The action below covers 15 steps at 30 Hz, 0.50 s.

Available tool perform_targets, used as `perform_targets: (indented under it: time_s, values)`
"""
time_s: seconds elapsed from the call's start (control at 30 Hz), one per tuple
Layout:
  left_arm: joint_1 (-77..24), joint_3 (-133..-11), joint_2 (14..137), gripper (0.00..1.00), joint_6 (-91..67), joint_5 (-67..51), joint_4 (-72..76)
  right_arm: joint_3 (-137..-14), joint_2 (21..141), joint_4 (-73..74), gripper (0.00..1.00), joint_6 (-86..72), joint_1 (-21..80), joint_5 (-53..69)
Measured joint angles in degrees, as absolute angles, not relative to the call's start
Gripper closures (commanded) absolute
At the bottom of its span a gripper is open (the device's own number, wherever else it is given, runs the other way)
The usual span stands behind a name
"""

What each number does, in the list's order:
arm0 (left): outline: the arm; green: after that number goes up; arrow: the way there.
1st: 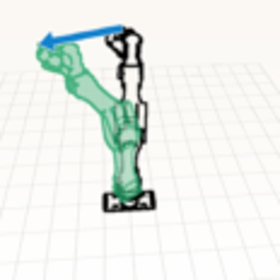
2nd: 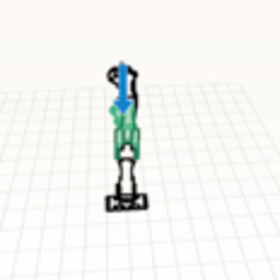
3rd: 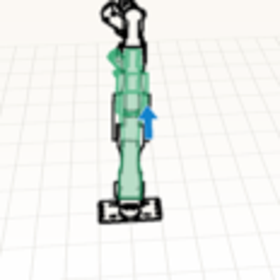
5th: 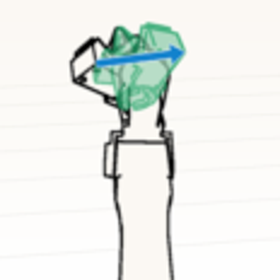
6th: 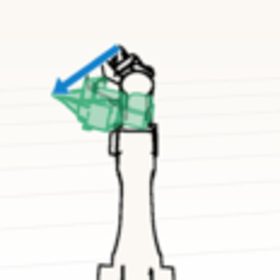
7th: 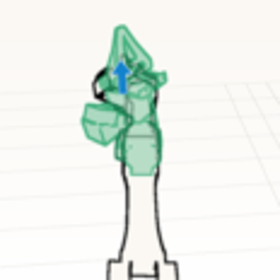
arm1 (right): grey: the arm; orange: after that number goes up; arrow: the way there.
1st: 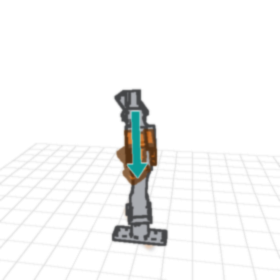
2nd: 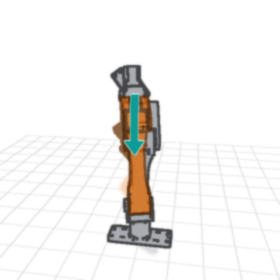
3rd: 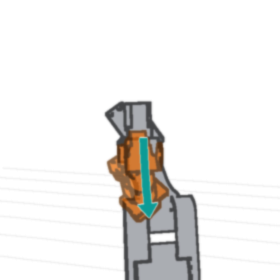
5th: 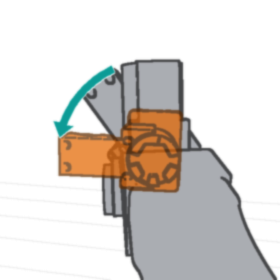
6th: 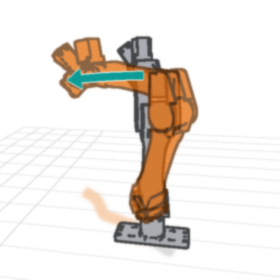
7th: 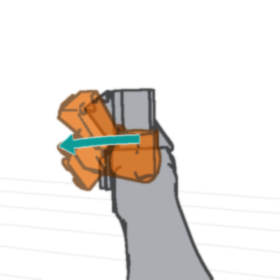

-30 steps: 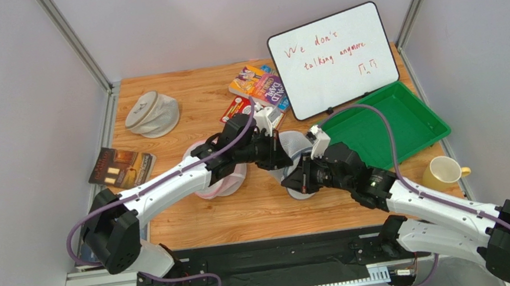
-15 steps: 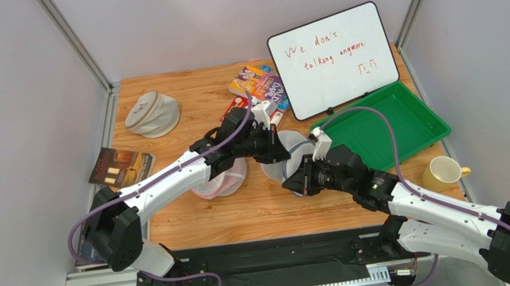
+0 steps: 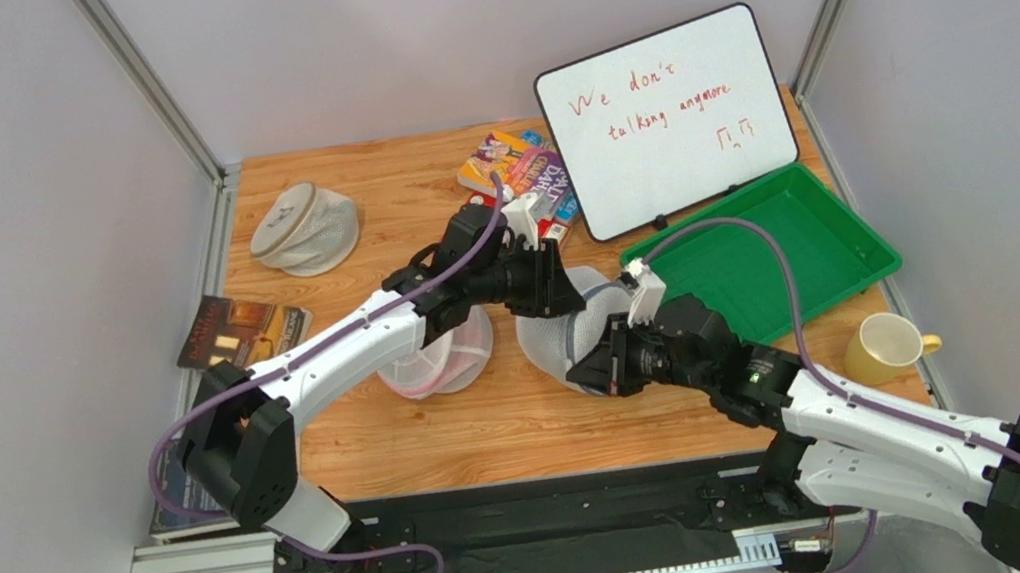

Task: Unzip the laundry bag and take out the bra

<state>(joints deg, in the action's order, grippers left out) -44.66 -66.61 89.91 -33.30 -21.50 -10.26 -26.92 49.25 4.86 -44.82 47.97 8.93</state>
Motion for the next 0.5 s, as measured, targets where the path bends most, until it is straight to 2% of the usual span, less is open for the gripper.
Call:
perform_targets:
  time_s: [0.1,0.27,0.5]
  values:
    - [-44.5,-66.7,89.9,0.31,-32.7,-22.0,-9.6,-26.9,49.1,5.7,1.00,-44.8,48.4,9.1]
    - [-44.2,-66.1,89.0,0.30,-32.4,-22.0,-9.3,-26.9,49.1,6.3,1.00,-44.8,48.4,9.1]
    - [-44.3,-58.8,82.2,0.30,-32.8,-22.7,-8.6,-26.9,49.1,6.6,1.00,-44.7,48.5,9.1]
